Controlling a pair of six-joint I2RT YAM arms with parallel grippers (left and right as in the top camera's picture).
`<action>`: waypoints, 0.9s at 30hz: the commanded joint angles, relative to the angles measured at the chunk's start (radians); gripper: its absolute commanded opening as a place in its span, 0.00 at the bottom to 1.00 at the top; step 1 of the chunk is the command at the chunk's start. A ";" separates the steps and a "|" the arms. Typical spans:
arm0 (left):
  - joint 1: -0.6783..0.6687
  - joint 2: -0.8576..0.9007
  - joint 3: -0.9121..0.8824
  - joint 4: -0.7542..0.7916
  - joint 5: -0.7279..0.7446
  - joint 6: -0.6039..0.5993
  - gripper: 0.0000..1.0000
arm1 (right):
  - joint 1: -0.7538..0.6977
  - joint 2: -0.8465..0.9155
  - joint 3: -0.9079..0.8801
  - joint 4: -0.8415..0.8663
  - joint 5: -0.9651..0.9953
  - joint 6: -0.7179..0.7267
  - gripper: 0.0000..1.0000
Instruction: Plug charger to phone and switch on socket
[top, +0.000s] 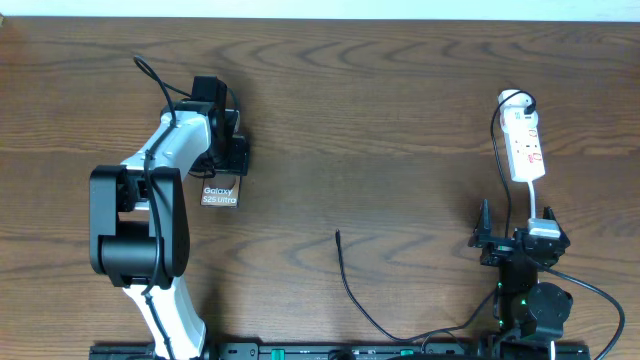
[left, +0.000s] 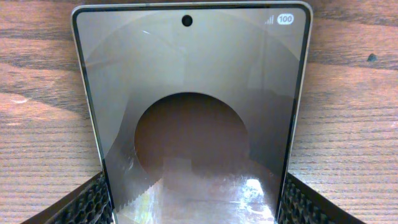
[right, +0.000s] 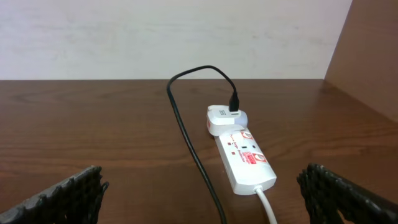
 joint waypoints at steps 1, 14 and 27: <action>0.002 0.025 -0.036 -0.013 -0.039 0.009 0.08 | -0.005 -0.006 -0.002 -0.005 0.005 0.010 0.99; 0.002 -0.028 -0.032 -0.028 -0.038 0.008 0.07 | -0.005 -0.006 -0.002 -0.005 0.005 0.010 0.99; 0.002 -0.097 -0.031 -0.028 -0.038 0.005 0.08 | -0.005 -0.006 -0.002 -0.005 0.005 0.010 0.99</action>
